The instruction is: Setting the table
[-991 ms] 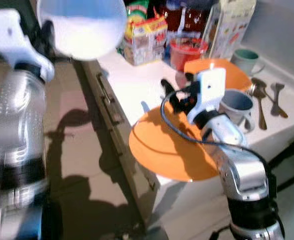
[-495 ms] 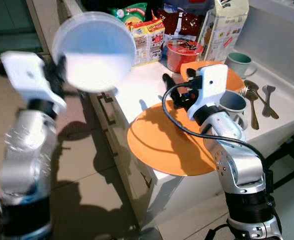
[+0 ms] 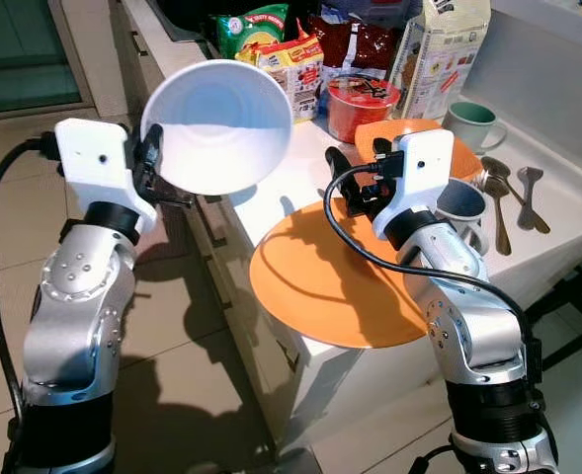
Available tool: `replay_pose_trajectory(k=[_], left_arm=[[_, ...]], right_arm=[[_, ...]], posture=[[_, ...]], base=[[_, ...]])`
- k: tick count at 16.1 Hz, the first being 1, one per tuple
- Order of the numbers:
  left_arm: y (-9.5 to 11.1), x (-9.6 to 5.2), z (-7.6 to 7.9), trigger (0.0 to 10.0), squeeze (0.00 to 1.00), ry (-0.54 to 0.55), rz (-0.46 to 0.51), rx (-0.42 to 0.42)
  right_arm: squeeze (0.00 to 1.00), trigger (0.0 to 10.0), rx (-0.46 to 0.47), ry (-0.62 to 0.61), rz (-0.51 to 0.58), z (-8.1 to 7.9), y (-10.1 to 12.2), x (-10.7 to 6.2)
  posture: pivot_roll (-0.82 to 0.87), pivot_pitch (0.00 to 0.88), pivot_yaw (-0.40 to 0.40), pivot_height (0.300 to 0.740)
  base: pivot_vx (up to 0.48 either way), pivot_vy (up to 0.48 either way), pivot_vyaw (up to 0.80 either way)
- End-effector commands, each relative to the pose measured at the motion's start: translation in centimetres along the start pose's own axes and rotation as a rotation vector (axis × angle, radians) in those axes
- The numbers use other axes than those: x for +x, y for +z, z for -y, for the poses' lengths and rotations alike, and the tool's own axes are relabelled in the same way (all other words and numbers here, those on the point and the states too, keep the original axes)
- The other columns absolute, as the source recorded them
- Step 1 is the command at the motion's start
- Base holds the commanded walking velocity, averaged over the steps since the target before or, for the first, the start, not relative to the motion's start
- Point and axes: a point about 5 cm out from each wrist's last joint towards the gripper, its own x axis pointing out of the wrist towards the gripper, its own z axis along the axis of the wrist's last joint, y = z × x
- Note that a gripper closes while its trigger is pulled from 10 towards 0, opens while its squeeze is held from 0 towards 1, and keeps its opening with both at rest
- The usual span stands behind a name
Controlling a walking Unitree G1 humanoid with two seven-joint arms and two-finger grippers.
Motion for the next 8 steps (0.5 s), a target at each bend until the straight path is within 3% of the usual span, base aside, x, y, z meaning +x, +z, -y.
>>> replay_pose_trajectory(k=[1,8], left_arm=[[0.42,0.27,0.25,10.0,0.0,0.0,0.024,0.001],[-0.31,0.23,0.98,10.0,0.0,-0.029,0.003,-0.001]], right_arm=[[0.0,10.0,0.003,-0.011,-0.014,0.48,-0.22,-0.25],[0.0,10.0,0.0,-0.006,-0.012,-0.02,-0.13,-0.14]], posture=[[0.03,0.0,-0.062,0.74],[0.02,0.0,-0.043,0.74]], base=[[-0.255,0.0,0.0],[-0.301,0.0,0.0]])
